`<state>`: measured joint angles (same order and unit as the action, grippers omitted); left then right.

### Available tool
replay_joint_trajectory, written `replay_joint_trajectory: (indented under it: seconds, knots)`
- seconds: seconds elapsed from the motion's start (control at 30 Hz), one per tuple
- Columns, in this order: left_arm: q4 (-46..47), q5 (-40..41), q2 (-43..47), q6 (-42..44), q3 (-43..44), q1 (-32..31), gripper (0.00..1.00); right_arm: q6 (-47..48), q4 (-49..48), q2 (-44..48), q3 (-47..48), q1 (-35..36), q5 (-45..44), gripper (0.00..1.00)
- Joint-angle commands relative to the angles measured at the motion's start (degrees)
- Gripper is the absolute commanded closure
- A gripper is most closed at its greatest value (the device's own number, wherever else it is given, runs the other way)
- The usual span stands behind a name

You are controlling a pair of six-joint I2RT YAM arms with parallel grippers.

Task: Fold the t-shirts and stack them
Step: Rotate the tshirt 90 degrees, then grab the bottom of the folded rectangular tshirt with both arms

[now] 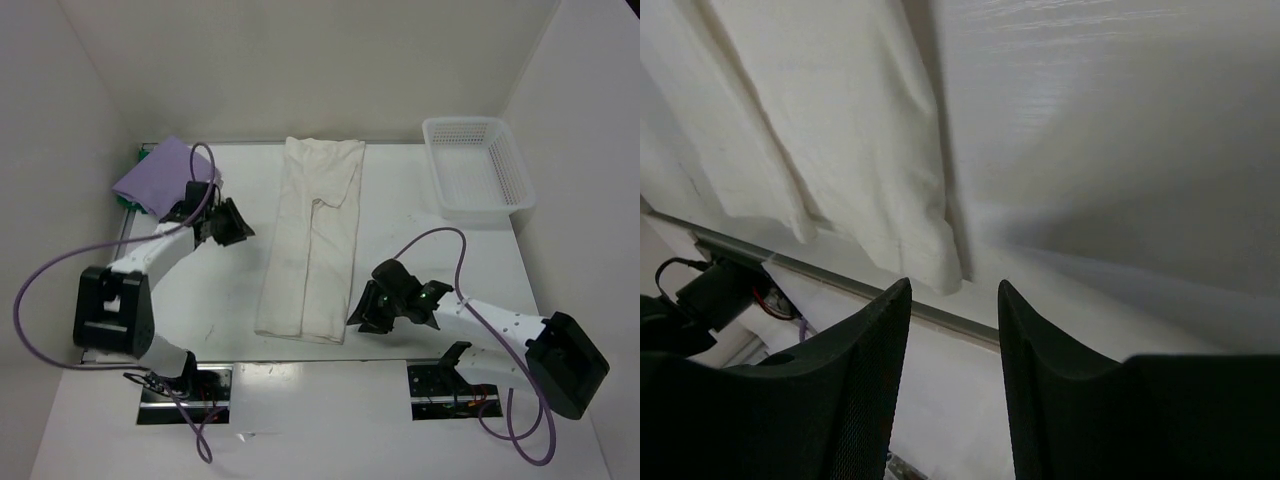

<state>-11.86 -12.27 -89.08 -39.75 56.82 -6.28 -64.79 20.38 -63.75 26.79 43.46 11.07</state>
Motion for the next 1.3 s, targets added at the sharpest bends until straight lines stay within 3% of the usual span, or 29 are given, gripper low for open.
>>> replay_joint_trajectory:
  seconds: [0.0, 0.1, 0.2, 0.27, 0.57, 0.77, 1.0, 1.13, 1.27]
  knots:
    - [-11.3, -0.6, 12.8, 0.7, -8.8, 0.0, 0.60, -2.7, -1.8, 1.8, -0.3, 0.7, -1.4, 0.54]
    - [-15.4, -4.7, 22.2, -1.4, -15.1, -2.1, 0.45, -4.2, -1.8, 2.3, -1.6, 1.3, -0.3, 0.53]
    - [-16.5, -8.4, 23.9, -6.1, -20.1, -5.0, 0.43, -5.6, -3.0, 3.1, -3.0, 2.5, 0.3, 0.53]
    - [-17.1, -6.3, 24.4, -9.4, -21.7, -8.7, 0.41, -7.1, -3.7, 3.6, -3.0, 3.9, 0.4, 0.51]
    - [-14.3, -3.9, 26.6, -14.9, -27.6, -12.1, 0.41, -7.9, -10.4, -3.3, -1.0, 8.7, -0.6, 0.51]
    - [-10.0, -5.0, 26.1, -17.5, -33.6, -13.2, 0.49, -8.4, -13.1, -6.3, -1.0, 8.7, -1.3, 0.54]
    - [-11.1, -4.0, 27.1, -18.1, -33.6, -15.9, 0.64, -8.4, -15.7, -9.4, -1.2, 8.7, -1.9, 0.59]
    - [-11.6, -4.0, 27.6, -18.6, -33.6, -16.4, 0.72, -7.1, -16.3, -13.3, 0.1, 8.7, -1.2, 0.71]
    - [-12.2, -4.7, 29.6, -19.1, -34.1, -16.9, 0.91, -7.1, -13.8, -12.6, 0.7, 8.7, -2.4, 0.89]
